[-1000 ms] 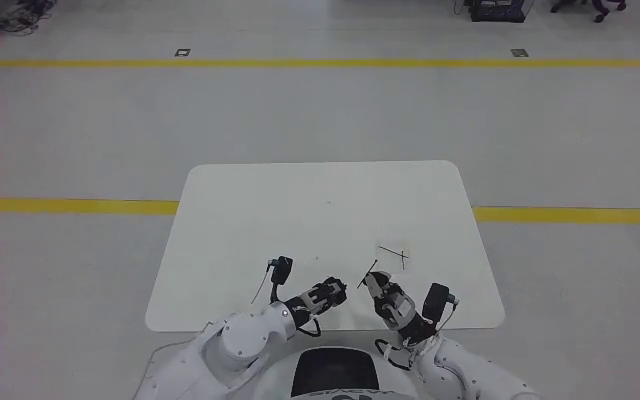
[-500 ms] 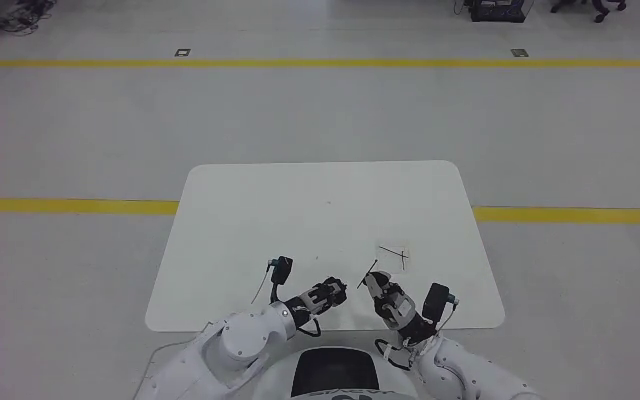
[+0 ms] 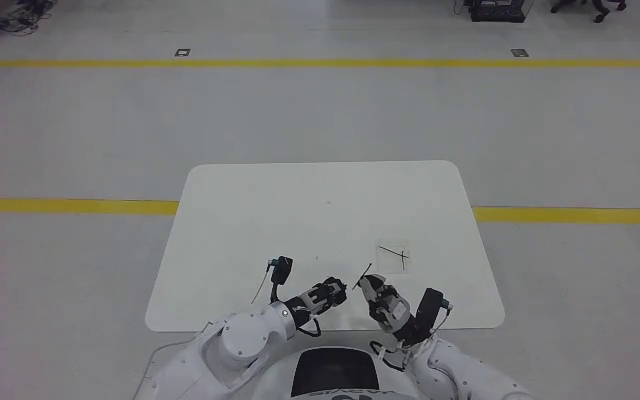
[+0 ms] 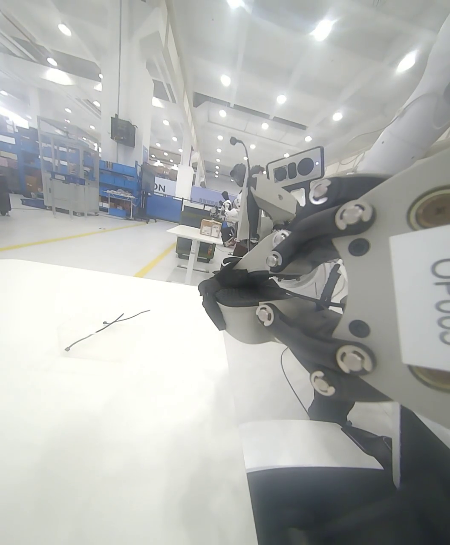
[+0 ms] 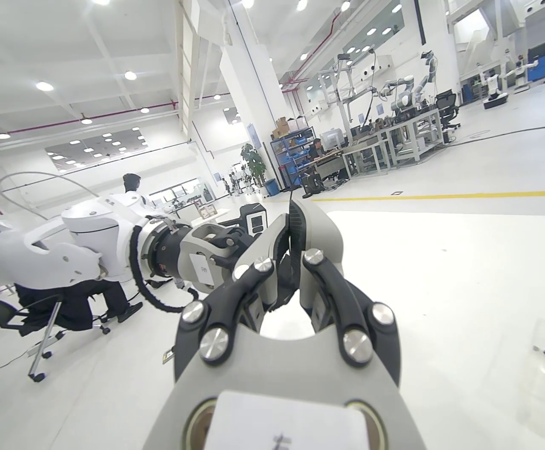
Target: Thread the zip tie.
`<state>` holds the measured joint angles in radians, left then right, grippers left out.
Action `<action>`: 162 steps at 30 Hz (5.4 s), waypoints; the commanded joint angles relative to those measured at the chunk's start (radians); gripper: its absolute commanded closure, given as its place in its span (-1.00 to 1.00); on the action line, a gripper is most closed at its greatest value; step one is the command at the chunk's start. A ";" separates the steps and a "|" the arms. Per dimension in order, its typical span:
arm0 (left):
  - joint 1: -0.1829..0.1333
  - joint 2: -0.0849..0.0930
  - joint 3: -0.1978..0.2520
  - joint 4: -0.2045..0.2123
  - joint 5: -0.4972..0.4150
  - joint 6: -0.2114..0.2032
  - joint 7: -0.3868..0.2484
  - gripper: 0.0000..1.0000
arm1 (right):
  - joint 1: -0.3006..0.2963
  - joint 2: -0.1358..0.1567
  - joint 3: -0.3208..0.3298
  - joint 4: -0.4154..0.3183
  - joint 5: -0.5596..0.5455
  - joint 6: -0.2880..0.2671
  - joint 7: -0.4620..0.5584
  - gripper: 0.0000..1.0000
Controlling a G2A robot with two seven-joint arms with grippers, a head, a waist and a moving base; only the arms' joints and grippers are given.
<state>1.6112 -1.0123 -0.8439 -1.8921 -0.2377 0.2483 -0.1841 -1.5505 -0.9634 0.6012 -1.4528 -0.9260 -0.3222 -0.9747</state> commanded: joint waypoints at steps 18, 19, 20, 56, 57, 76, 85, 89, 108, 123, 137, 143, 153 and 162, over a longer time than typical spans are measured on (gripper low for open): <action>0.000 0.000 0.000 0.000 0.000 0.000 0.000 1.00 | 0.006 -0.039 0.011 0.031 -0.027 0.034 -0.001 1.00; 0.000 0.000 0.000 0.000 0.000 0.000 0.000 1.00 | 0.005 -0.040 0.014 0.031 -0.032 0.032 -0.004 1.00; 0.000 0.000 0.000 0.000 0.000 0.000 0.000 1.00 | 0.003 -0.041 0.018 0.032 -0.039 0.033 -0.007 1.00; 0.000 0.000 0.000 0.000 0.000 0.000 0.000 1.00 | -0.020 -0.103 0.093 0.090 -0.092 -0.008 0.025 1.00; 0.000 0.000 0.000 0.000 0.000 0.000 0.000 1.00 | -0.021 -0.105 0.094 0.091 -0.093 -0.010 0.026 1.00; 0.000 0.000 0.000 0.000 0.000 0.000 0.000 1.00 | -0.031 -0.122 0.106 0.093 -0.118 -0.018 0.029 1.00; 0.000 0.000 0.000 0.000 0.000 0.000 0.000 1.00 | -0.032 -0.122 0.102 0.086 -0.126 -0.018 0.026 1.00; 0.000 0.000 0.000 0.000 0.000 0.000 0.000 1.00 | -0.031 -0.121 0.101 0.086 -0.124 -0.018 0.026 1.00; 0.000 0.000 0.000 0.000 0.000 0.000 0.000 1.00 | -0.051 -0.112 0.125 0.074 -0.134 -0.018 0.004 1.00; 0.000 0.000 0.000 0.000 0.000 0.000 0.000 1.00 | -0.041 -0.115 0.119 0.088 -0.124 -0.018 0.010 1.00; 0.000 0.000 0.000 0.000 0.000 0.000 0.000 1.00 | -0.039 -0.118 0.116 0.097 -0.123 -0.018 0.011 1.00; 0.000 0.000 0.000 0.000 0.000 0.000 0.000 1.00 | -0.035 -0.119 0.111 0.101 -0.121 -0.018 0.015 1.00; 0.000 0.000 0.000 0.000 0.000 0.000 0.000 1.00 | -0.029 -0.121 0.111 0.108 -0.125 -0.018 -0.001 1.00; 0.000 0.000 0.000 0.000 0.000 0.000 0.000 1.00 | -0.033 -0.122 0.117 0.104 -0.135 -0.018 -0.004 1.00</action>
<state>1.6112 -1.0123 -0.8439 -1.8921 -0.2377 0.2483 -0.1841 -1.5838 -1.0849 0.7177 -1.3490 -1.0608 -0.3400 -0.9804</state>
